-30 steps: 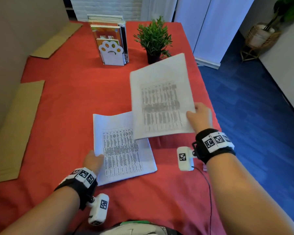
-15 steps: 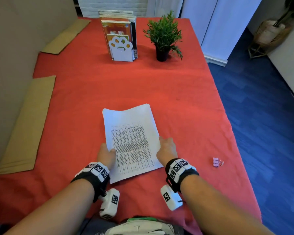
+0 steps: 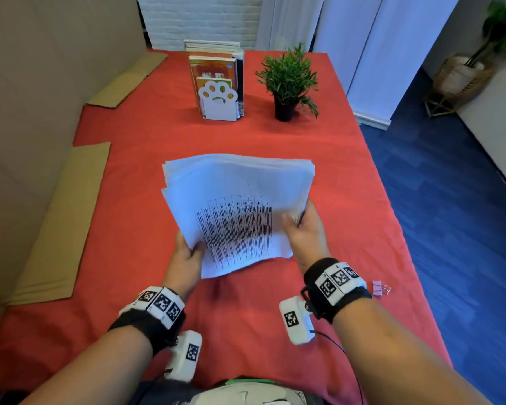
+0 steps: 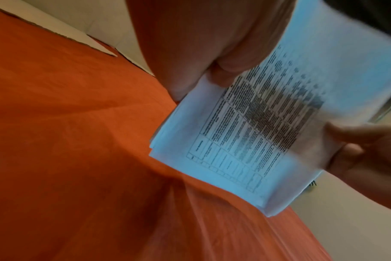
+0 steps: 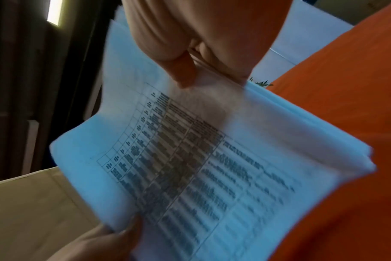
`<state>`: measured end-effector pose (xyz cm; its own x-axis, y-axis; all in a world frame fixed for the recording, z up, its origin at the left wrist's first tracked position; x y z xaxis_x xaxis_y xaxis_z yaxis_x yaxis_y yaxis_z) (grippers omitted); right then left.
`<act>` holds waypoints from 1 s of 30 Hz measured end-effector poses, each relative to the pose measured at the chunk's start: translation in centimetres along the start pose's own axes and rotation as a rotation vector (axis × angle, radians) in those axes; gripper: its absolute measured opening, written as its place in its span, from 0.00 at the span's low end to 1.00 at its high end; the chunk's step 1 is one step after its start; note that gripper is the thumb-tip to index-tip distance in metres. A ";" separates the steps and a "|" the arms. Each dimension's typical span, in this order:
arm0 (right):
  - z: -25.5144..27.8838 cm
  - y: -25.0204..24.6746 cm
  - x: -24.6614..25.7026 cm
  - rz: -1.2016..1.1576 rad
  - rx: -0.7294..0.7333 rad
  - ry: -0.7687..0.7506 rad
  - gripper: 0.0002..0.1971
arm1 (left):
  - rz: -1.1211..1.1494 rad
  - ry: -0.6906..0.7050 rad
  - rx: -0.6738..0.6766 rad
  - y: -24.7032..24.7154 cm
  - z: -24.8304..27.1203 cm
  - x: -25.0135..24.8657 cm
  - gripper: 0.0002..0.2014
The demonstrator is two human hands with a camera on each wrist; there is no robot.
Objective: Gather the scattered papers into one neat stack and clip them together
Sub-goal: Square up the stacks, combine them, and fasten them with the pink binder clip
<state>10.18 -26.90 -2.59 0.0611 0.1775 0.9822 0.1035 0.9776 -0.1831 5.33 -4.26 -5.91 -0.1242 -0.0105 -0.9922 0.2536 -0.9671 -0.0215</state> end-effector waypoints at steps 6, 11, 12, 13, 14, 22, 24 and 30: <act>2.5 -0.1 -0.1 -0.116 -0.011 0.067 0.20 | 0.046 0.041 -0.018 0.1 0.3 -0.6 0.21; 2.5 -0.2 2.4 -0.238 -0.008 0.067 0.24 | 0.172 0.107 -0.091 -0.2 -0.2 -3.4 0.24; 2.4 -0.2 3.0 -0.247 -0.001 0.049 0.25 | 0.203 0.116 -0.083 0.0 -0.4 -4.0 0.23; 2.3 -0.3 3.4 -0.246 -0.005 0.034 0.27 | 0.216 0.132 -0.079 0.2 -0.5 -4.6 0.23; 2.2 -0.4 3.9 -0.249 -0.024 0.016 0.29 | 0.205 0.150 -0.077 0.2 -0.7 -5.0 0.21; 4.2 1.4 12.5 0.824 -0.194 -0.752 0.41 | 0.211 0.136 -0.014 0.0 -1.3 -5.1 0.18; 5.2 4.4 13.2 1.012 0.037 -0.851 0.40 | 0.206 0.134 -0.009 0.0 -1.3 -5.2 0.20; 6.0 8.9 12.3 1.305 0.349 -0.858 0.41 | 0.228 0.162 0.009 0.0 -1.0 -5.7 0.18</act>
<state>5.94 -15.34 8.12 -0.6411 0.7634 -0.0782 0.2007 0.0684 -0.9773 7.01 -3.96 -0.32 0.0905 -0.1883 -0.9779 0.2483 -0.9467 0.2053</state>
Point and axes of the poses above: each hand's wrist, its own z-axis away from the middle knuckle, its own y-axis out of the palm, x = y × z, the point moved 4 cm from there along -z, towards the middle knuckle, and after that the axes turned 6 degrees about z, right-handed, at the moved point
